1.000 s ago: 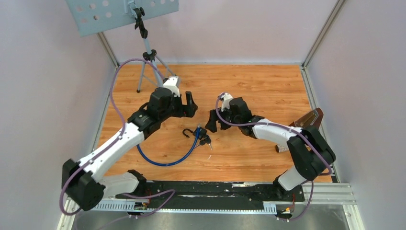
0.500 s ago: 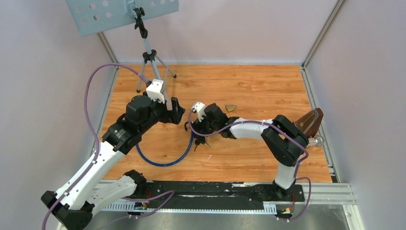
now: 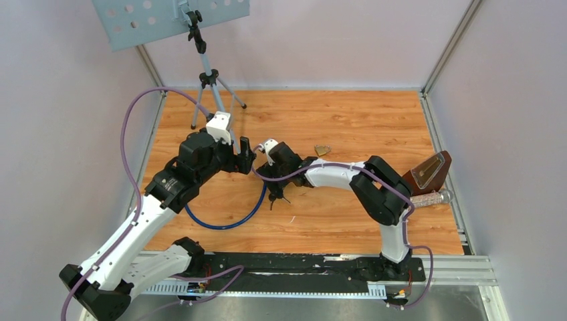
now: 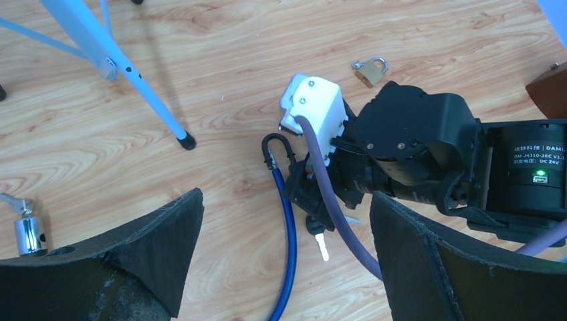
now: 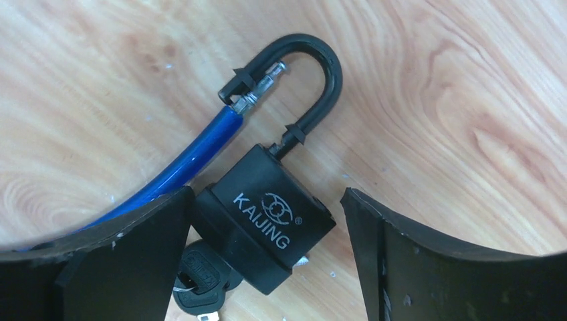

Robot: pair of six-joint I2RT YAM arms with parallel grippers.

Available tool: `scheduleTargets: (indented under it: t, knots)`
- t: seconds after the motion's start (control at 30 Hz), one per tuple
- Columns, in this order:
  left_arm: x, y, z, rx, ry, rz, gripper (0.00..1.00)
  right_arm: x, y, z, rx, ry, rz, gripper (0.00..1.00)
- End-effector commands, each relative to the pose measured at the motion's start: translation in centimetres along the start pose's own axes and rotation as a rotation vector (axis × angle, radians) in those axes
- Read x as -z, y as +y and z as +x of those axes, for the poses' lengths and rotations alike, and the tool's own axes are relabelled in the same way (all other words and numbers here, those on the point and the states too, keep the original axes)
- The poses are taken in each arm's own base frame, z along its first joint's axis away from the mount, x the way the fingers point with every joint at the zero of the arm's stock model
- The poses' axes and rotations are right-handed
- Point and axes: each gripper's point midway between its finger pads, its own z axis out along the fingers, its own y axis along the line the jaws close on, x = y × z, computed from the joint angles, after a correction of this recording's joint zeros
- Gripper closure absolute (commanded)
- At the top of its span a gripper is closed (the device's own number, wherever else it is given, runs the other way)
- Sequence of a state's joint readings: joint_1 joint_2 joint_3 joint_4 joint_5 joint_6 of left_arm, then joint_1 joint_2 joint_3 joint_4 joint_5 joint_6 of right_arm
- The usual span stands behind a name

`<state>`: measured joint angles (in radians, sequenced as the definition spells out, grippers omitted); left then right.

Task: Lock with the key
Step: Pick up the lock from the center of the board.

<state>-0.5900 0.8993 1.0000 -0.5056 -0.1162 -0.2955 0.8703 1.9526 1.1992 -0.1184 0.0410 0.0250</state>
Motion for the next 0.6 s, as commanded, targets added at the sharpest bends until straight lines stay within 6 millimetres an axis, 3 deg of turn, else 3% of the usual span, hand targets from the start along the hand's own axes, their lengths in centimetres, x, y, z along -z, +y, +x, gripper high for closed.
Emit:
scheduleTargets:
  t: [0.0,0.2,0.37,0.47,0.57]
  knots:
    - [0.5,0.1,-1.4,-0.016,-0.043,-0.001,0.00,0.3,-1.5,1.0,-0.190,0.096,0.194,0.13]
    - [0.6,0.5,-1.3,-0.014,-0.045,-0.018,0.00,1.1,-0.6,2.2,-0.400,0.186,0.300,0.11]
    - [1.3,1.3,-1.7,-0.004,-0.069,-0.056,0.00,1.9,-1.5,2.7,-0.452,0.173,0.368,0.12]
    - [1.9,2.1,-2.1,0.013,-0.089,-0.107,0.00,2.5,-2.0,2.9,-0.461,0.172,0.376,0.16]
    - [2.7,3.2,-2.6,0.034,-0.119,-0.167,0.00,3.0,-2.2,2.3,-0.483,0.153,0.372,0.30]
